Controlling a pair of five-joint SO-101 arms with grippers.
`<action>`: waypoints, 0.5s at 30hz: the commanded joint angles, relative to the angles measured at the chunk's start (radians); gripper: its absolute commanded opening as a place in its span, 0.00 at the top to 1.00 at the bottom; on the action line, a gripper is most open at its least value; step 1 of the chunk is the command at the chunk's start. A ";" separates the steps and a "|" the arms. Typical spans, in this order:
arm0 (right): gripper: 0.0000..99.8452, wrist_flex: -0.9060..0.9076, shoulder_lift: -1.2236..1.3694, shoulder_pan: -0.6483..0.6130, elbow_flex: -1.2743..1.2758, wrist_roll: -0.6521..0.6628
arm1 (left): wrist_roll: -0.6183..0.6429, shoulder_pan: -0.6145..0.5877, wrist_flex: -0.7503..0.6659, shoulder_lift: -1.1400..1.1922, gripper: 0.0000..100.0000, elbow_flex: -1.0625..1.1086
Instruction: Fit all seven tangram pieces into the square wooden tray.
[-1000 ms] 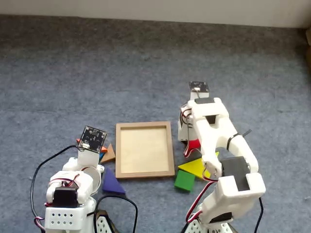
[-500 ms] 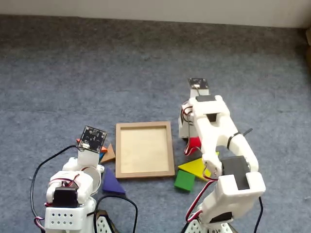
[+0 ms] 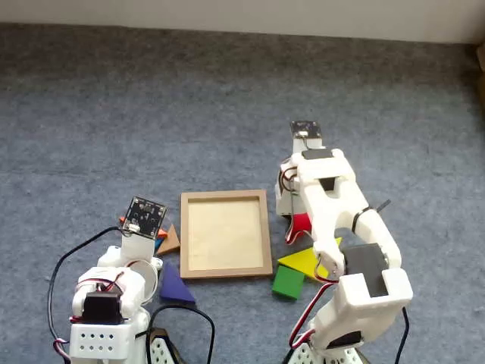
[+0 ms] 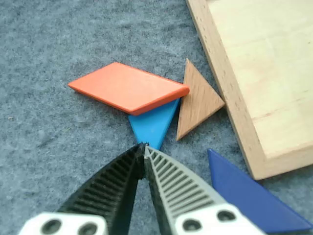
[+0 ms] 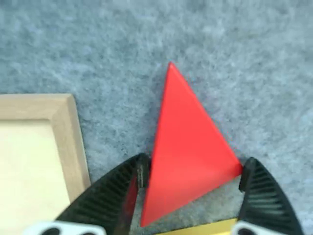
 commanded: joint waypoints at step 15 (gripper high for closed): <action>0.76 0.030 -0.019 -0.007 -0.054 0.011 | -0.008 -0.008 0.005 -0.031 0.99 0.021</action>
